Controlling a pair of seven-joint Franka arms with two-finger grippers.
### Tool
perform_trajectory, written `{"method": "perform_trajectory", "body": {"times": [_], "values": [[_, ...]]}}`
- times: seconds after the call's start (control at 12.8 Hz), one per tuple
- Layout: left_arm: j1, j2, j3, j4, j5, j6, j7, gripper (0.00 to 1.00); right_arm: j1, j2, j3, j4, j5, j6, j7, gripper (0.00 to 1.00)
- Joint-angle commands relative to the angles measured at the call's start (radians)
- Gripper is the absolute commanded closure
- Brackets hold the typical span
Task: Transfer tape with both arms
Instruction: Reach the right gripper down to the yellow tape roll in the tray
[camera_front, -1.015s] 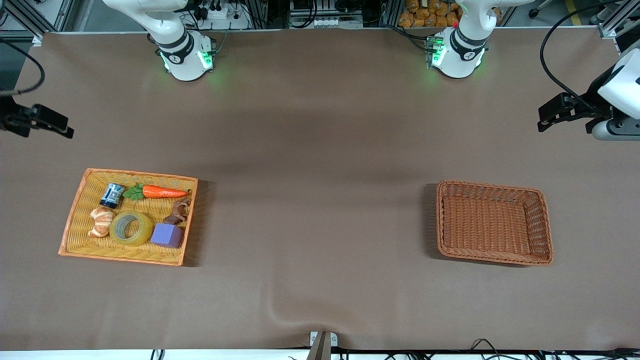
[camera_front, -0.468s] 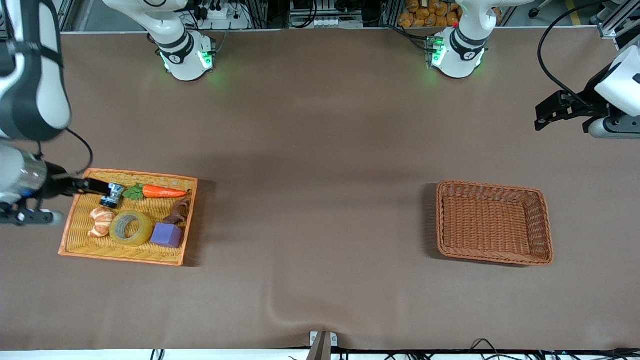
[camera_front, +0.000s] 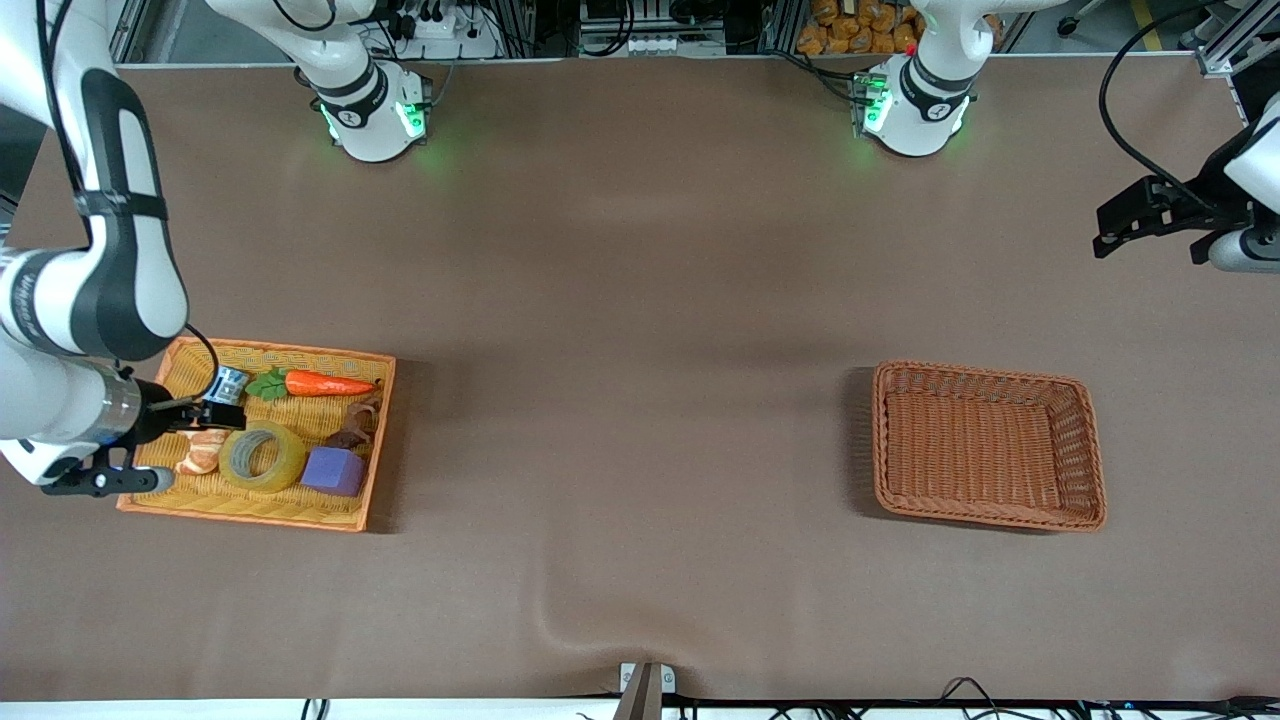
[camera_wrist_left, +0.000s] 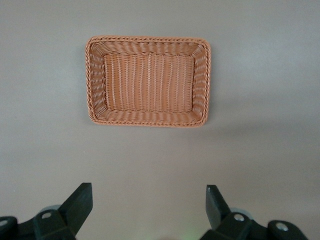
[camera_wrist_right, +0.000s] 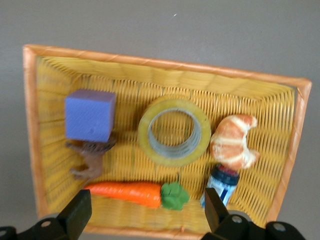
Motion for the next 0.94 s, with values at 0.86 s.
{"method": "perform_trajectory", "body": {"times": [0.86], "values": [[0.038, -0.032, 0.002, -0.008, 0.024, -0.051, 0.080, 0.00, -0.109, 0.249, 0.008, 0.021, -0.014, 0.207, -0.235, 0.00]]}}
